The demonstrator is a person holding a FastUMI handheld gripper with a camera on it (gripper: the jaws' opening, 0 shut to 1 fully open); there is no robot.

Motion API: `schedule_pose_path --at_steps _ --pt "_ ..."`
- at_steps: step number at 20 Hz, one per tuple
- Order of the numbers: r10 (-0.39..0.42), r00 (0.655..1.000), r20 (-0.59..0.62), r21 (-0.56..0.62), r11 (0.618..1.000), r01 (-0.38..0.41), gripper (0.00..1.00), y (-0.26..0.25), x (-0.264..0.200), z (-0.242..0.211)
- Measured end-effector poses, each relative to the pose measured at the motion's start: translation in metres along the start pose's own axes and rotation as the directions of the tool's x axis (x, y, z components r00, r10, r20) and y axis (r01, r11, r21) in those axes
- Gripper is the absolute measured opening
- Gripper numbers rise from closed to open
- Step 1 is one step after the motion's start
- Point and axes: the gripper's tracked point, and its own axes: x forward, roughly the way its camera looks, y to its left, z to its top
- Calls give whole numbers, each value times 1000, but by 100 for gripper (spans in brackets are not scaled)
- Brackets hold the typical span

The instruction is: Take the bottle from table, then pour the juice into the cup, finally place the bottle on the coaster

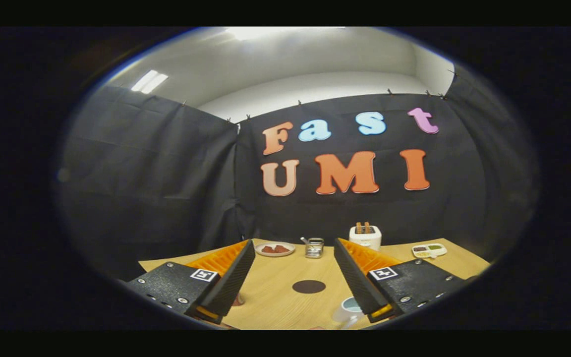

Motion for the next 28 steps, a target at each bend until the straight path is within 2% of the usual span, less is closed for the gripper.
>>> schedule_pose_path --at_steps 3,7,11,17,19,24,28 --pt "18 1000 -25 5 1000 -18 95 20 6 -19" --pt "84 994 -66 49 996 -81 96 56 16 -49" --pt "101 991 -93 53 994 -97 96 79 23 -75" --pt "110 983 -150 85 992 -98 96 105 31 -120" --pt "81 977 -195 86 994 -65 96 107 34 -138" --pt "103 967 -234 114 990 -78 96 134 40 -163" --pt "75 965 -252 132 990 -43 96 141 46 -180"
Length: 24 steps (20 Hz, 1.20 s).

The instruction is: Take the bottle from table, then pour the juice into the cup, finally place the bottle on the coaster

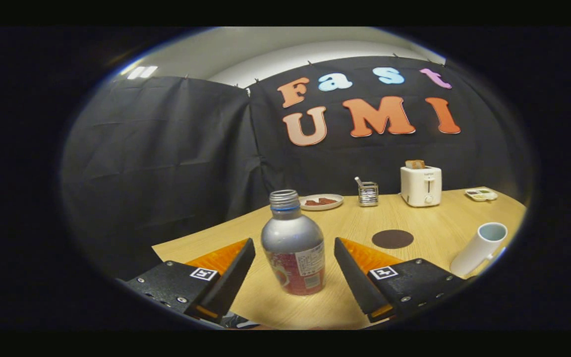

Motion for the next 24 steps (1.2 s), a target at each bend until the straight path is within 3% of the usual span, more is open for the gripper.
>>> schedule_pose_path --at_steps 7,13,20,24 --pt "-106 988 -115 82 990 116 95 -5 11 -36" --pt "-127 969 -212 164 973 163 90 -6 14 -59" --pt "-165 976 -139 128 975 183 86 -8 12 -43" --pt "-131 983 -125 151 977 149 81 -2 10 -38"
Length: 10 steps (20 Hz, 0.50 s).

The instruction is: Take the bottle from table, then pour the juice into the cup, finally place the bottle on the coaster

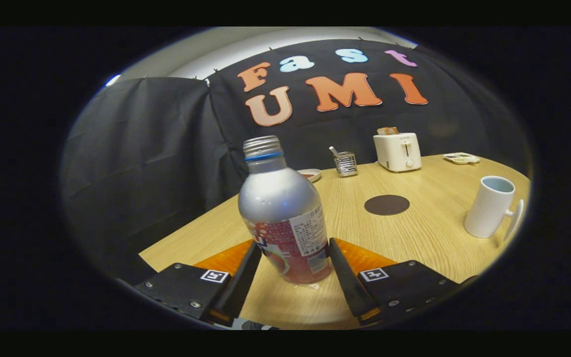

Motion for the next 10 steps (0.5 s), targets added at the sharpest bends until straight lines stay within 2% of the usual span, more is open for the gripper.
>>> schedule_pose_path --at_steps 4,10 --pt "20 999 47 43 999 -22 79 -2 -8 18" --pt "53 994 92 204 976 -71 79 -12 -21 41"
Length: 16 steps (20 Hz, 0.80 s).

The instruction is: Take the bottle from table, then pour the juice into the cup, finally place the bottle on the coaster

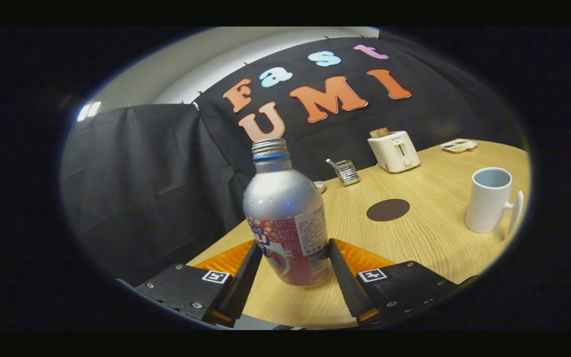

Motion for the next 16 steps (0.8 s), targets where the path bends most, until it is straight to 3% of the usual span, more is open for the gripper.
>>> schedule_pose_path --at_steps 4,10,16 --pt "2 1000 -9 112 994 -1 79 -12 0 4" --pt "-4 1000 -9 295 955 6 79 -35 -7 16" --pt "-24 999 40 487 873 1 78 -59 -10 34"
